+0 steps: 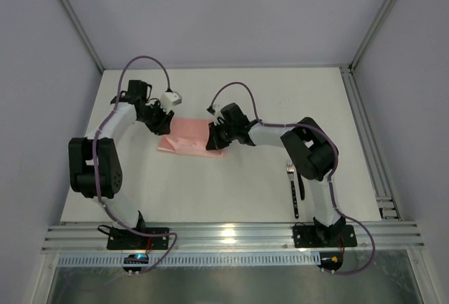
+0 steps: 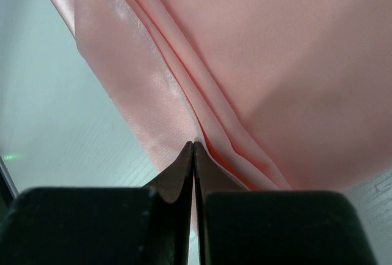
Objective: Fold the napkin into a case and place the utensils inside
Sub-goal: Fold the lower triangle-folded napkin at the center of the board.
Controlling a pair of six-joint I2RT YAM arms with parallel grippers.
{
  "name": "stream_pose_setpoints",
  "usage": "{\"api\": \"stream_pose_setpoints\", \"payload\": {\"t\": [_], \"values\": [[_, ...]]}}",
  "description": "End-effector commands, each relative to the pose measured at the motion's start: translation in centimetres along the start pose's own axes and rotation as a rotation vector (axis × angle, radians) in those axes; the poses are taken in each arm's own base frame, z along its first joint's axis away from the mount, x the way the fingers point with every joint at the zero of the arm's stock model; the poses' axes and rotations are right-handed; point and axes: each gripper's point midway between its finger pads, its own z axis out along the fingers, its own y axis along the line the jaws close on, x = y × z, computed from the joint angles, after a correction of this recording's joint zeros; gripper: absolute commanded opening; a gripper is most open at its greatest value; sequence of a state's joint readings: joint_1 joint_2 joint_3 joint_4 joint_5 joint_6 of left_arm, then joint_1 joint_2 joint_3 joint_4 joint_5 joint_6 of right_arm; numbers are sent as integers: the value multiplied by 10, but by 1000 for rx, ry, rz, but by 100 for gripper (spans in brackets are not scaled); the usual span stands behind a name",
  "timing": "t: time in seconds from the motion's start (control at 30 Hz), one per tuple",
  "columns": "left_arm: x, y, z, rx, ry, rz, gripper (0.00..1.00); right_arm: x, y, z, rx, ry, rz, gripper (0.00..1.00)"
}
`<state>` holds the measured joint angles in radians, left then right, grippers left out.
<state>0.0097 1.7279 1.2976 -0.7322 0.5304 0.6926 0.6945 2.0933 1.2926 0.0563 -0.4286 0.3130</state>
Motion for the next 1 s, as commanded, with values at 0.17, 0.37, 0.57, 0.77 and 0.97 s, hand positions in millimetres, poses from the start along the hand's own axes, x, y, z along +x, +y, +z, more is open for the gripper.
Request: {"api": "stream_pose_setpoints", "payload": {"t": [0.17, 0.37, 0.57, 0.77, 0.97], "values": [[28, -23, 60, -14, 185, 56, 31, 12, -1, 4, -13, 45, 15, 4], [49, -48, 71, 39, 273, 88, 31, 25, 0, -1, -18, 51, 41, 4], [78, -88, 57, 161, 339, 80, 31, 50, 1, -14, -14, 76, 84, 4], [96, -129, 40, 286, 360, 71, 31, 72, 13, -36, -30, 83, 94, 4], [99, -150, 32, 345, 345, 37, 31, 66, 24, -52, -49, 57, 78, 4]]}}
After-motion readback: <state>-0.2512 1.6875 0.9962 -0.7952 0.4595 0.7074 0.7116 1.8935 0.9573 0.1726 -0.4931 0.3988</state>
